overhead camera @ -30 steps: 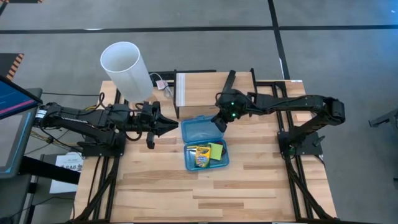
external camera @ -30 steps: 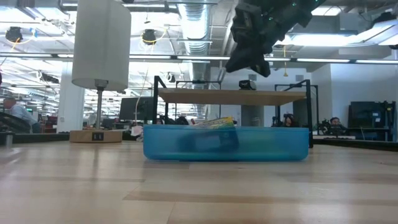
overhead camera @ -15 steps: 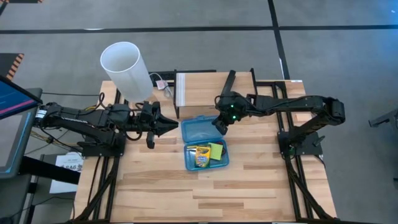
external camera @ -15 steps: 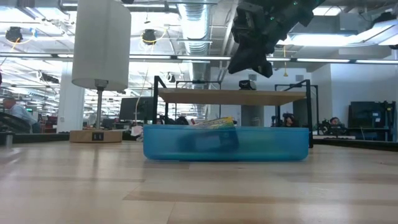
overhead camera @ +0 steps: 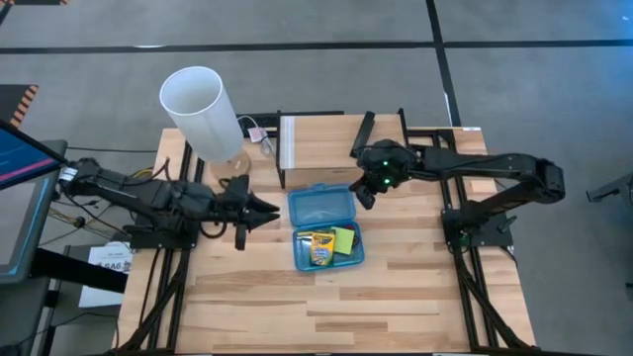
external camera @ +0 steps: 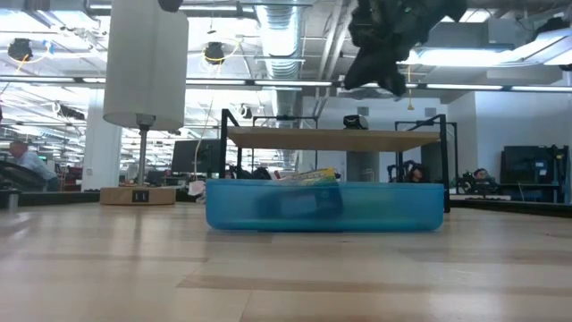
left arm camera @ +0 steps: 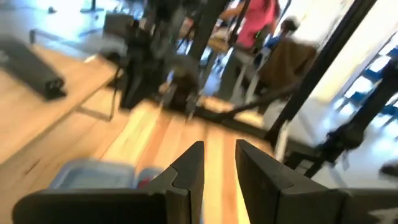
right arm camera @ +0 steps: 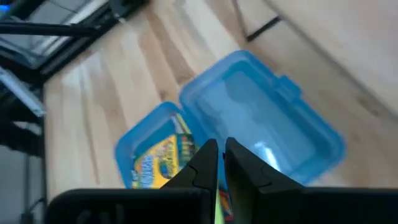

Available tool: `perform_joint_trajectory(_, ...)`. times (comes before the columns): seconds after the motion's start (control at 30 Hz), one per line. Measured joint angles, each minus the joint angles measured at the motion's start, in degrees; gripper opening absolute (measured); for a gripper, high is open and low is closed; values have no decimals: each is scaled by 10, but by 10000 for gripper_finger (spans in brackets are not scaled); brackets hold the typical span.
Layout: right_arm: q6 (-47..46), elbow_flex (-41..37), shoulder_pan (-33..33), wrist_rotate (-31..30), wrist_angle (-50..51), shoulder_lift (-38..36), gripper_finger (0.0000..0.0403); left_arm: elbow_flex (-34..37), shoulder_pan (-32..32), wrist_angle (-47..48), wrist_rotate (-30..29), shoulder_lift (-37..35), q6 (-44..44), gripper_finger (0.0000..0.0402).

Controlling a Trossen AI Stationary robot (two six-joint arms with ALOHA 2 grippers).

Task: Pack school essentials
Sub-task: Close the blue supply box

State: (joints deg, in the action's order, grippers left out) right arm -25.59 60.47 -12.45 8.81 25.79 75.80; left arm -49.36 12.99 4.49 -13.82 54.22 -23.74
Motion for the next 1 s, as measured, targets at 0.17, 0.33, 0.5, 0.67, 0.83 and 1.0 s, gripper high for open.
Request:
perform_joint_trajectory(0.17, 14, -2, 1, -22, 18, -27, 52, 2, 43, 59, -74, 0, -5, 80)
perform_joint_trajectory(0.33, -9, -76, 0, -19, -65, -53, 52, 61, 56, -22, -80, -23, -22, 80)
perform_joint_trajectory(0.5, -46, -157, 8, -14, -136, -87, 52, 150, 55, -125, -91, -62, -68, 80)
perform_joint_trajectory(0.67, -59, -198, 8, -13, -153, -120, 52, 210, 55, -149, -125, -93, -124, 80)
perform_joint_trajectory(0.83, -57, -221, -4, -13, -145, -142, 52, 243, 55, -139, -149, -97, -162, 80)
perform_joint_trajectory(1.0, -60, -242, -30, 6, -144, -141, 52, 245, 55, -93, -170, -81, -203, 80)
